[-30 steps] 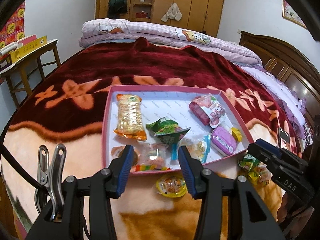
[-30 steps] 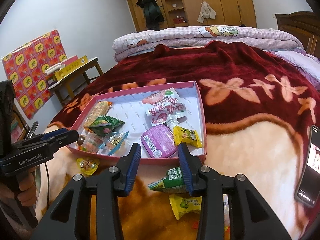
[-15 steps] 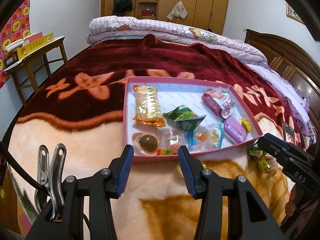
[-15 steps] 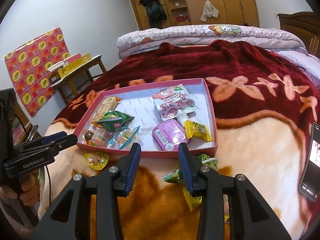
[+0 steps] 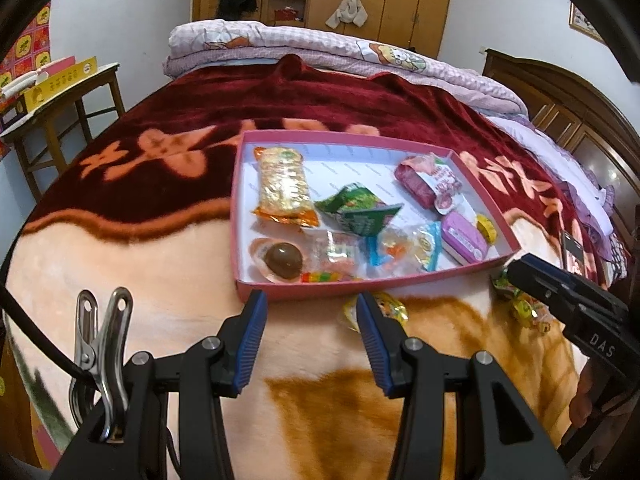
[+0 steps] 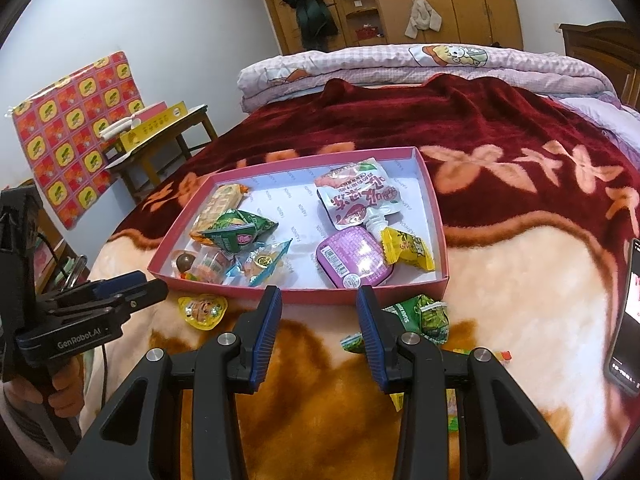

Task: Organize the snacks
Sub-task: 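Grasp the round jelly cup with the left tool while the right tool grasps the green snack bag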

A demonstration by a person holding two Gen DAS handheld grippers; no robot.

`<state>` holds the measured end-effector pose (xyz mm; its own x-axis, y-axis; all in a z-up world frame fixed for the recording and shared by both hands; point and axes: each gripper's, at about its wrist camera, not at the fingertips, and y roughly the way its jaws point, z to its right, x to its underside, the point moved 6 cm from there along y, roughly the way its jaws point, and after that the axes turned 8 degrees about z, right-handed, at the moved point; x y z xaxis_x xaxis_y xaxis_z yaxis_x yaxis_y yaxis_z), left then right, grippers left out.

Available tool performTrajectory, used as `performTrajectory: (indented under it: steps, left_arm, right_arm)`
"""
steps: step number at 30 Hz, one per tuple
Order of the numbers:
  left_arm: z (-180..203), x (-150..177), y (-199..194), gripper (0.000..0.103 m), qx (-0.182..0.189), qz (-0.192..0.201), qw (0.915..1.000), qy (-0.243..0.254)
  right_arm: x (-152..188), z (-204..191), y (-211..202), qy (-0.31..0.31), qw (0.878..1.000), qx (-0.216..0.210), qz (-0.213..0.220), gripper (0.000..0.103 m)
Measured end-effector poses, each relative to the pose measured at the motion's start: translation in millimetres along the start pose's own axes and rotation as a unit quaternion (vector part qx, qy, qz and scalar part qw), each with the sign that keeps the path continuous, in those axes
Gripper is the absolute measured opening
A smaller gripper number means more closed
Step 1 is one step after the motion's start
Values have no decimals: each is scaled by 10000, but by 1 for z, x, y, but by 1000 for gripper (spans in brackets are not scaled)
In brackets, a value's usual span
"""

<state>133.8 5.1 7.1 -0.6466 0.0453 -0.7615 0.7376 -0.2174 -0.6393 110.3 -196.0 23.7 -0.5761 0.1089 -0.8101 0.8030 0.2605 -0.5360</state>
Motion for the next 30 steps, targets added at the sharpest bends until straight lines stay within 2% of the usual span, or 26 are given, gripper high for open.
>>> performTrajectory:
  steps: [12, 19, 21, 23, 30]
  left_arm:
    - [31, 10, 17, 49, 236, -228, 9993, 181]
    - [40, 12, 27, 49, 271, -262, 9992, 105]
    - [42, 12, 30, 49, 260, -266, 9993, 83]
    - [41, 13, 33, 49, 236, -279, 9993, 64]
    - [42, 14, 43, 49, 176, -285, 9994, 13]
  right_arm:
    - [2, 14, -12, 74, 10000, 23, -47, 40]
    - [4, 30, -14, -11, 9995, 279, -117, 41]
    - [4, 34, -14, 22, 9994, 318, -132, 53]
    - [5, 40, -13, 51, 9993, 349, -158, 58]
    - [13, 49, 2, 27, 9986, 376, -378, 59]
